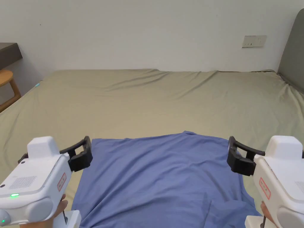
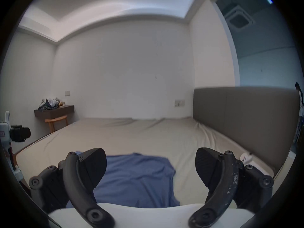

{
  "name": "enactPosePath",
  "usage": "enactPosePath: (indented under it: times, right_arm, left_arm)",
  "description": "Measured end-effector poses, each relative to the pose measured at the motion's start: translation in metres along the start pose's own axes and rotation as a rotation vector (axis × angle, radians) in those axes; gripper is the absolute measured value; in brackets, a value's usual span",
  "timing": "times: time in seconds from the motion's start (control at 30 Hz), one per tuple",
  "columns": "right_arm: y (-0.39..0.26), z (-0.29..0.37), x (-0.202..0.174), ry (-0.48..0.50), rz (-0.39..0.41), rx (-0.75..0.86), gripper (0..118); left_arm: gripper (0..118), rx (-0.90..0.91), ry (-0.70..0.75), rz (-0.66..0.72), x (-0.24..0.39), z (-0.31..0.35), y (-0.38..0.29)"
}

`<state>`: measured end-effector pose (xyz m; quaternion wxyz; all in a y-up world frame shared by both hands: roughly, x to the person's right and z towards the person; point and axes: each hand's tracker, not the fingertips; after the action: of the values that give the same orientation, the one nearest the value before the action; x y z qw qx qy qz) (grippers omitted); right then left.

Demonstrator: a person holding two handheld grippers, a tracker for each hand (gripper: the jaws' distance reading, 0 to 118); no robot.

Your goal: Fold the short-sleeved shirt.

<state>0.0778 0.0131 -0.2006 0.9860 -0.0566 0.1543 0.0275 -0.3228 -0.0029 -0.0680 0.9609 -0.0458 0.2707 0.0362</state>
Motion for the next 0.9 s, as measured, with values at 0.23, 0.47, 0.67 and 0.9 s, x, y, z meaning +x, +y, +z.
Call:
enactPosePath:
  times: [0.23, 0.47, 0.67, 0.9]
  right_arm:
    - [0.01, 0.007, -0.013, -0.029, 0.058, 0.072, 21]
    - [0.006, 0.003, -0.01, -0.041, 0.079, 0.066, 2]
    - [-0.005, -0.002, -0.004, -0.041, 0.067, 0.034, 2]
    - [-0.021, -0.009, 0.003, -0.035, 0.058, -0.029, 2]
  left_arm:
    - [3, 0.103, -0.012, -0.069, 0.021, 0.001, 0.007]
    - [0, 0.031, -0.065, -0.078, 0.026, -0.005, -0.002]
    - [0, -0.415, -0.099, -0.01, -0.011, -0.039, -0.052]
    - [13, -0.65, -0.052, 0.082, -0.065, -0.034, -0.133]
